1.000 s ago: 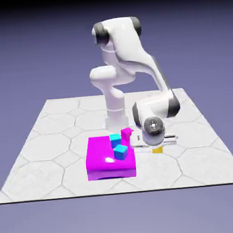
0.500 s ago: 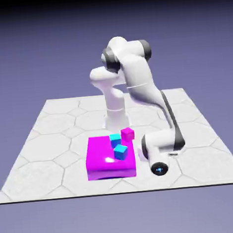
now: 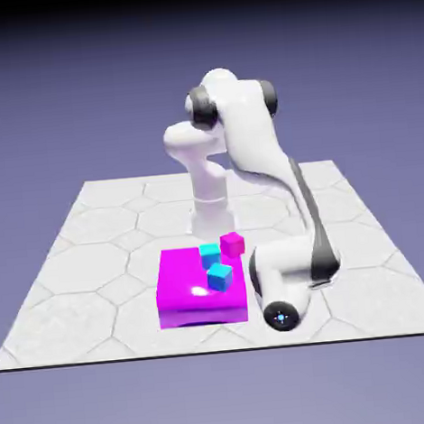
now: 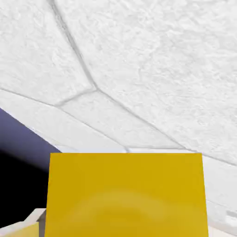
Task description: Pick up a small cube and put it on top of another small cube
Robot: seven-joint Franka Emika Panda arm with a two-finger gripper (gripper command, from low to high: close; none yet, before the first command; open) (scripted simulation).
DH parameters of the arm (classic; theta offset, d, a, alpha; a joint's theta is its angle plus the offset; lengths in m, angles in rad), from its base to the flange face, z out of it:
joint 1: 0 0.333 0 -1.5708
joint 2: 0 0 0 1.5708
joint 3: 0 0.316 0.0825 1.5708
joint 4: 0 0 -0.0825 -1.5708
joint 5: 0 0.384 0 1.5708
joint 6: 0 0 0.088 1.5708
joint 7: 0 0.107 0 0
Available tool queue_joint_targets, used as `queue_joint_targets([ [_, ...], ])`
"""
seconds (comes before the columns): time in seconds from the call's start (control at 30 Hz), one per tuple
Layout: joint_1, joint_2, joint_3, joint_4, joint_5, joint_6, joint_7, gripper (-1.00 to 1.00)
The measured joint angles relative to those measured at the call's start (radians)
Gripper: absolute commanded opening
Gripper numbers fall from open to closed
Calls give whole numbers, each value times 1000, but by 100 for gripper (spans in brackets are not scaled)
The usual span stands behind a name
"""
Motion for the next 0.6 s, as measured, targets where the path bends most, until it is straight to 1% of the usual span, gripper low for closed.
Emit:
queue_joint_targets([
  [0.3, 31, 21, -326, 137, 252, -162, -203, -100],
  [0.6, 10, 80, -652, 68, 275, -343, -142, -100],
])
